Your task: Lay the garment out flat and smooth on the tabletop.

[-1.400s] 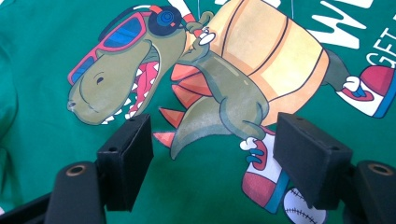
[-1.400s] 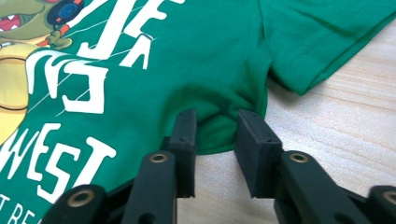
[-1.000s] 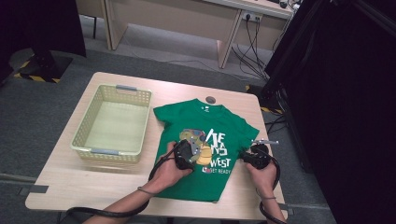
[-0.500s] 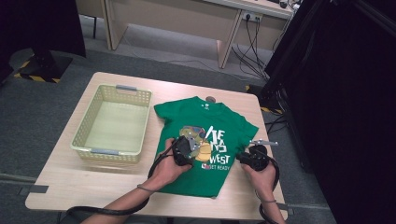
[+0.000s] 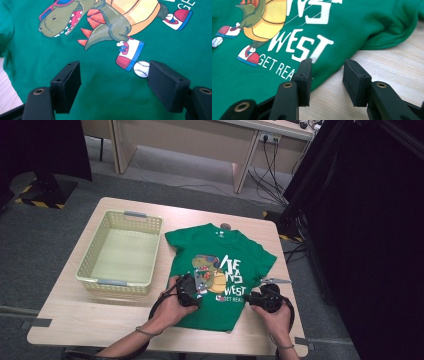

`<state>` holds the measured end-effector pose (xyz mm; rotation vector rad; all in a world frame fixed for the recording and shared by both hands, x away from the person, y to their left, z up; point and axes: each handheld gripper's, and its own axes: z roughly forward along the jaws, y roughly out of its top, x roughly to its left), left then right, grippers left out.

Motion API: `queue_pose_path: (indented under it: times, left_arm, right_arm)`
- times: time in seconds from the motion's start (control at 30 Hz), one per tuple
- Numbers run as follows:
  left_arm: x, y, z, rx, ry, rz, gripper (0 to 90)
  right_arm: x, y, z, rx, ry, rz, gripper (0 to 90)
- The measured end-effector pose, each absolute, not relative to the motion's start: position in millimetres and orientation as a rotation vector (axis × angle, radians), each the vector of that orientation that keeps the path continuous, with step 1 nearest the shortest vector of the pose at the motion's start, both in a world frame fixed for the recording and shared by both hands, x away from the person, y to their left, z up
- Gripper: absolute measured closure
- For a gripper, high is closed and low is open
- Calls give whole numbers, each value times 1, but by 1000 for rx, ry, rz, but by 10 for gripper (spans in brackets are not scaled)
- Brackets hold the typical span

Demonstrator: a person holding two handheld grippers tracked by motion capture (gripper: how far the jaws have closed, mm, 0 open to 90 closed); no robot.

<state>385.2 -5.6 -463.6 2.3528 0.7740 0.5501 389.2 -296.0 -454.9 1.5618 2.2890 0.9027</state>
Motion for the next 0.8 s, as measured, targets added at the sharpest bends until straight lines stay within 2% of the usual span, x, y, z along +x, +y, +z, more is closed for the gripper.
queue_pose_path:
  times: [0.47,0.6,0.8]
  left_arm:
    - [385,-5,-466,2317,792,532,261]
    - [384,-6,-466,2321,784,531,262]
    - [383,-7,-467,2316,784,527,262]
  right_arm:
    - [396,-286,-457,1560,2298,908,562]
    - [397,-286,-458,1563,2295,916,623]
    - [398,-286,-457,1547,2302,927,793]
